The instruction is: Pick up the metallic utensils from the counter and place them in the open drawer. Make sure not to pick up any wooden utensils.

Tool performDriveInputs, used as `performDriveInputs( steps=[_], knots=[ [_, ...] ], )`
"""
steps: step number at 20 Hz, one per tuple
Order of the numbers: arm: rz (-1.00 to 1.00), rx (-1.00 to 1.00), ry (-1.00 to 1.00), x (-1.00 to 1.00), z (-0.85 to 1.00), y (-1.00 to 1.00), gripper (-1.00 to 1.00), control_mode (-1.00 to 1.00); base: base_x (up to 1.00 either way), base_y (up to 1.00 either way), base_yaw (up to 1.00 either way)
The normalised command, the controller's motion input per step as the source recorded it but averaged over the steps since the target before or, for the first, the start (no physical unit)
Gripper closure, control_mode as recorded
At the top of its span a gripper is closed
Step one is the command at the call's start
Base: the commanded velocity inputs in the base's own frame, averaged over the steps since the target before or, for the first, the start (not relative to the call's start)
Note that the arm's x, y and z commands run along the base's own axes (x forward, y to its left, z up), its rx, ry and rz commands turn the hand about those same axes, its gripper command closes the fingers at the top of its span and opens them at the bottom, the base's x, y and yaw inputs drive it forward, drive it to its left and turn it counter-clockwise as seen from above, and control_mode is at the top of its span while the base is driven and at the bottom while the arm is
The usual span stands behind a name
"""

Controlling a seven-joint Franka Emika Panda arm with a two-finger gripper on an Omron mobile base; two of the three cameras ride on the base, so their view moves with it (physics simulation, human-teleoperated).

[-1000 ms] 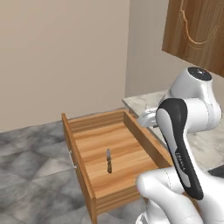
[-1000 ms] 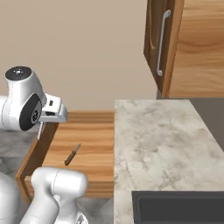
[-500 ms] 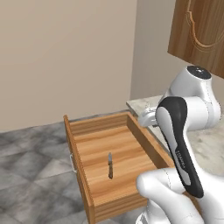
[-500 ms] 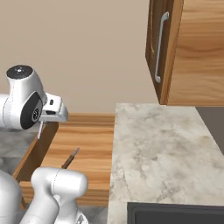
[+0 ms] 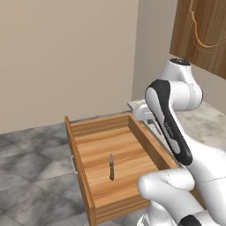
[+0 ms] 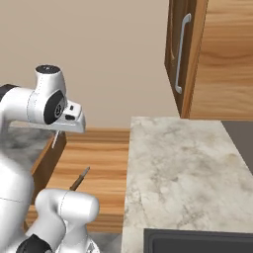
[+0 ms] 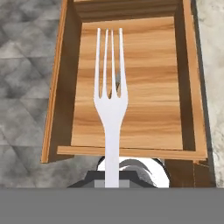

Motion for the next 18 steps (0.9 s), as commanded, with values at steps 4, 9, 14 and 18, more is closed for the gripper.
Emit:
performDriveInputs(
  steps=[4,9,14,18],
  knots=[
    [0.0,-0.01,0.13,0.5,-0.97,-0.01,1.0,-1.0,0.0,0.0,0.0],
    [0.0,-0.01,0.0,0.42,-1.0,0.0,1.0,-1.0,0.0,0.0,0.0],
    [0.0,0.0,0.0,0.67,-1.0,0.0,1.0,-1.0,0.0,0.0,0.0],
    [0.0,0.0,0.0,0.88,-1.0,0.0,1.0,-1.0,0.0,0.0,0.0]
  ],
)
